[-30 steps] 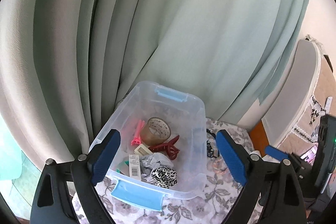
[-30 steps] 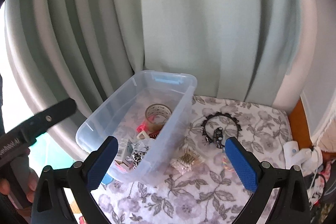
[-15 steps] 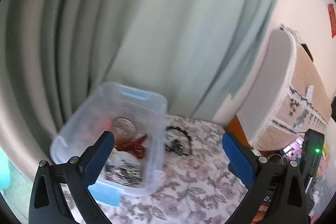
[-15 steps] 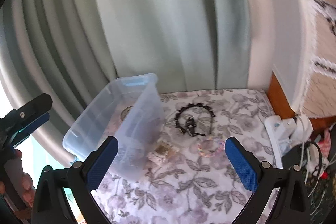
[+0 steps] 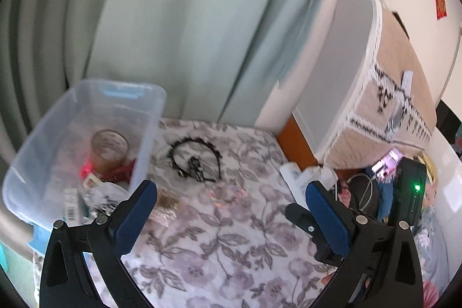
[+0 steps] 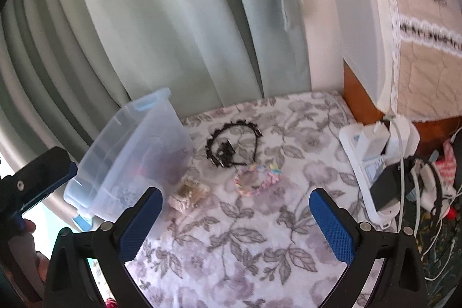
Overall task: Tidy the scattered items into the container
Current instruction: 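Withdraw both grippers from the box toward the toy car and scrunchie, then grasp the black toy car with the left gripper while the right grasps the rainbow scrunchie, then carry the toy car and rainbow scrunchie over the clear box with both grippers, then open both grippers to drop the toy car and scrunchie into the box, then withdraw both grippers from the box toward the cotton swabs and headband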
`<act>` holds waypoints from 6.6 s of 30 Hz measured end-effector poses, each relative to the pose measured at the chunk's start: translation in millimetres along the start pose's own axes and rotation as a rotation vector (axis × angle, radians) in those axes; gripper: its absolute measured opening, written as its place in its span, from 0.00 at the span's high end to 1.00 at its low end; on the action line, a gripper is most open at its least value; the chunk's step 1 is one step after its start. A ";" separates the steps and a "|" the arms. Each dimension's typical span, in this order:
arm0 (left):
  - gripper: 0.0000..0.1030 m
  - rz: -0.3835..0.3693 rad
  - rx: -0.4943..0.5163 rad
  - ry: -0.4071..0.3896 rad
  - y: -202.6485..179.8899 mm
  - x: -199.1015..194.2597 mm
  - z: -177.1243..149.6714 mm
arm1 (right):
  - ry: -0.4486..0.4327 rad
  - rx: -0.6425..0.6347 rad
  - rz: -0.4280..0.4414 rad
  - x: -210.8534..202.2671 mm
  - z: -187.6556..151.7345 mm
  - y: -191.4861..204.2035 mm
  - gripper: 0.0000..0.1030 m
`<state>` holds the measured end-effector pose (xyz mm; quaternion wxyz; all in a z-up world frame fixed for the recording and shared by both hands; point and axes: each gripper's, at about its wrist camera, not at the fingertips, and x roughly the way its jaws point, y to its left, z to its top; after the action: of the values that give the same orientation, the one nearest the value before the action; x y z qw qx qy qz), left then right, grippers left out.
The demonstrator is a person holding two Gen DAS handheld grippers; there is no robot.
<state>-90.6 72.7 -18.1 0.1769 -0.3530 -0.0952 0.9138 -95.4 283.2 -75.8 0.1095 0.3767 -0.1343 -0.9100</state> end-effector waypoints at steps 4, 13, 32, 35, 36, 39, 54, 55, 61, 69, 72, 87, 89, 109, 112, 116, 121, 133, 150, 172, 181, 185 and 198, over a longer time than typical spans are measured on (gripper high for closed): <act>0.00 0.014 0.027 0.055 -7.0 23.5 -8.2 | 0.058 0.014 0.009 15.3 -4.6 -12.8 0.00; 0.01 0.108 0.016 0.157 -0.1 70.9 -22.9 | 0.170 0.063 -0.032 55.8 -14.3 -41.9 0.00; 0.28 0.206 0.006 0.277 12.4 180.6 -10.0 | 0.212 0.067 -0.042 128.7 -2.2 -55.3 0.33; 0.32 0.237 -0.006 0.302 25.2 201.8 -9.7 | 0.231 0.080 -0.038 144.8 -1.7 -59.1 0.41; 0.33 0.242 -0.012 0.307 29.5 208.6 -9.5 | 0.234 0.082 -0.038 148.2 -2.5 -59.2 0.43; 0.43 0.255 -0.025 0.320 40.6 228.4 -8.9 | 0.240 0.087 -0.031 161.3 -1.9 -60.7 0.46; 0.75 0.286 -0.042 0.337 61.0 264.0 -3.9 | 0.225 0.103 -0.038 185.6 0.3 -63.7 0.79; 0.76 0.288 -0.046 0.336 62.5 263.5 -4.0 | 0.225 0.107 -0.035 184.7 0.4 -63.8 0.80; 0.77 0.282 -0.050 0.327 61.9 257.8 -2.4 | 0.214 0.114 -0.026 173.8 2.3 -57.6 0.83; 0.77 0.247 -0.042 0.309 46.2 227.9 -4.3 | 0.178 0.137 -0.032 141.0 1.8 -52.5 0.83; 0.77 0.229 -0.046 0.297 39.1 208.5 -5.7 | 0.160 0.152 -0.038 123.2 1.3 -51.1 0.83; 0.77 0.117 -0.019 0.169 10.6 75.5 -9.3 | 0.021 0.166 -0.026 21.1 3.4 -11.6 0.83; 0.77 0.115 -0.025 0.138 12.8 58.3 -6.3 | -0.002 0.152 -0.015 9.0 6.9 -0.7 0.83; 0.77 0.127 -0.109 -0.050 67.1 -45.0 9.5 | -0.158 0.012 0.077 -67.1 32.5 98.3 0.83; 0.77 0.134 -0.132 -0.071 79.3 -54.8 10.3 | -0.162 -0.009 0.087 -70.0 33.5 110.2 0.83; 0.77 0.145 -0.163 -0.096 95.7 -66.7 10.3 | -0.161 -0.035 0.094 -69.9 34.7 125.0 0.83; 0.77 0.161 -0.197 -0.113 114.9 -76.8 8.0 | -0.152 -0.067 0.105 -64.0 35.1 143.5 0.83; 0.77 0.188 -0.263 -0.113 150.7 -80.8 0.7 | -0.090 -0.124 0.123 -35.6 33.4 177.1 0.83; 0.77 0.216 -0.319 -0.081 186.3 -70.6 -10.7 | 0.023 -0.201 0.131 14.7 27.3 217.9 0.83; 0.36 0.235 -0.329 -0.061 193.4 -59.1 -13.8 | 0.151 -0.263 0.141 59.7 12.9 229.7 0.52; 0.25 0.248 -0.330 -0.047 190.3 -58.5 -15.2 | 0.163 -0.270 0.139 60.9 8.8 226.1 0.34; 0.23 0.252 -0.327 -0.043 187.9 -57.2 -14.4 | 0.156 -0.284 0.131 58.4 6.0 226.7 0.21; 0.22 0.257 -0.293 -0.060 169.4 -70.5 -11.1 | 0.097 -0.260 0.129 34.9 6.3 211.4 0.00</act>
<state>-77.9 -110.0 -33.8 0.0027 -0.3570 -0.1867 0.9153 -103.3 75.1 -25.3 0.2218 0.3936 -0.0336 -0.8915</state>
